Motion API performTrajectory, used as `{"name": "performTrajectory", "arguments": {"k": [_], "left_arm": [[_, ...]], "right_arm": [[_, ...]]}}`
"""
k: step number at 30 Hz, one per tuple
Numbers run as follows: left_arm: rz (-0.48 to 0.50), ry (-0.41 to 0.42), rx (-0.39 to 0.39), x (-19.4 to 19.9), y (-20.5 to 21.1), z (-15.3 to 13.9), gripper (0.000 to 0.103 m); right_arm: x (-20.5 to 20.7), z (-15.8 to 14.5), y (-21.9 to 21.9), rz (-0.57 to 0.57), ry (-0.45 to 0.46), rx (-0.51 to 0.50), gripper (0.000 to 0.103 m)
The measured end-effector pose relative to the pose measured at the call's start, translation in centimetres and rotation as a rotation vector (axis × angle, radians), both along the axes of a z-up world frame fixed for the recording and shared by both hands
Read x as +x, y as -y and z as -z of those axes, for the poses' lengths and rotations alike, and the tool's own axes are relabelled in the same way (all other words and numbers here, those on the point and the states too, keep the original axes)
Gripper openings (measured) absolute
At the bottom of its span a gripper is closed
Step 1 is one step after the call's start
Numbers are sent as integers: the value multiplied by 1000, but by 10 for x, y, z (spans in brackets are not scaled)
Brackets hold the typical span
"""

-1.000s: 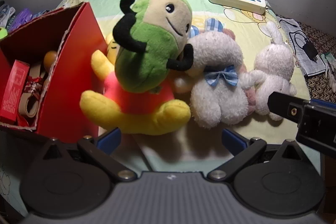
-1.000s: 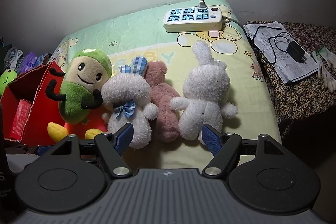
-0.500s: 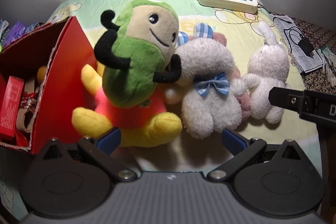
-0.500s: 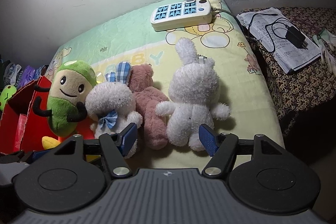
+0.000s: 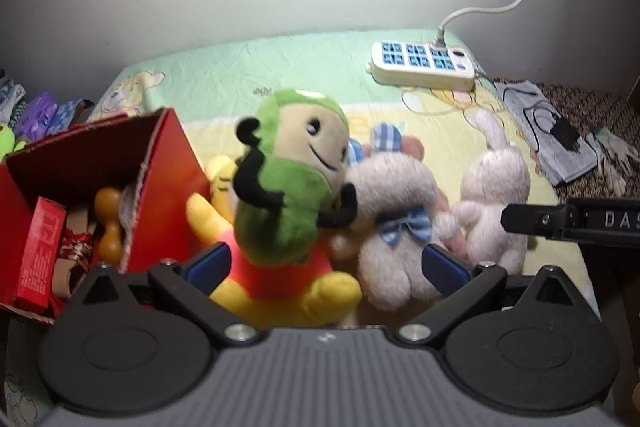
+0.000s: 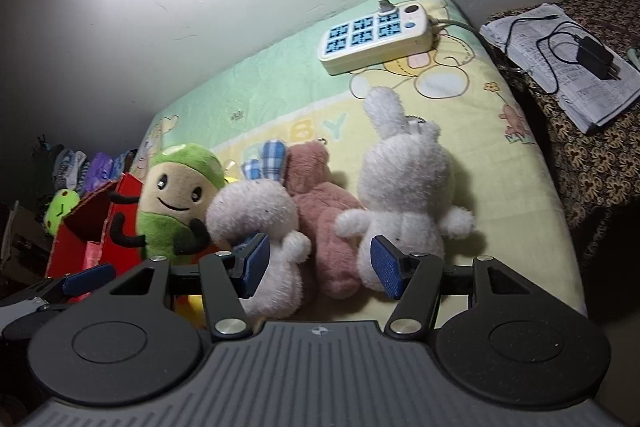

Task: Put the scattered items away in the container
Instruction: 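Close the right gripper on the green-and-beige bean plush doll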

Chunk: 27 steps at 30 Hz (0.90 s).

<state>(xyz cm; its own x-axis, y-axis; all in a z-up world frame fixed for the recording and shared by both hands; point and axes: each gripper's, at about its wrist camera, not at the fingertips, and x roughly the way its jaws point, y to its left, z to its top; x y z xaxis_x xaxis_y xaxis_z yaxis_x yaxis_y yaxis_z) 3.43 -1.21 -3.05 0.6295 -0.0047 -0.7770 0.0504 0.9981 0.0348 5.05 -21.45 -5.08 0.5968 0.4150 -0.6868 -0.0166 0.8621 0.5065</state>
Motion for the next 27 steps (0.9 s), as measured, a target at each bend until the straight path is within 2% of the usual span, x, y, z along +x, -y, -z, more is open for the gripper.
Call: {"name": "performTrajectory", "arguments": {"k": [4,6,11,18,25,27], "left_arm": [[-9,22,15,15,-9,-6,101],[17,29,6,21,-10,-2,101],[27,-3,-13,32,-16,11,98],[22,-36,-93,46,-29,21,96],[6,-85,-169,62,-40,35,78],[-1,-106,-200,66,-44,40,78]], "right_arm": [[18,-10,-13,-35,35,97,60],[28,-14,-22,-58,51,131,61],[50,-15,-46,-130,51,182,68],[71,-7,-75,-178,21,157,71],[91,2,-94,-240,16,128,70],[94,5,-99,-262,21,118,71]]}}
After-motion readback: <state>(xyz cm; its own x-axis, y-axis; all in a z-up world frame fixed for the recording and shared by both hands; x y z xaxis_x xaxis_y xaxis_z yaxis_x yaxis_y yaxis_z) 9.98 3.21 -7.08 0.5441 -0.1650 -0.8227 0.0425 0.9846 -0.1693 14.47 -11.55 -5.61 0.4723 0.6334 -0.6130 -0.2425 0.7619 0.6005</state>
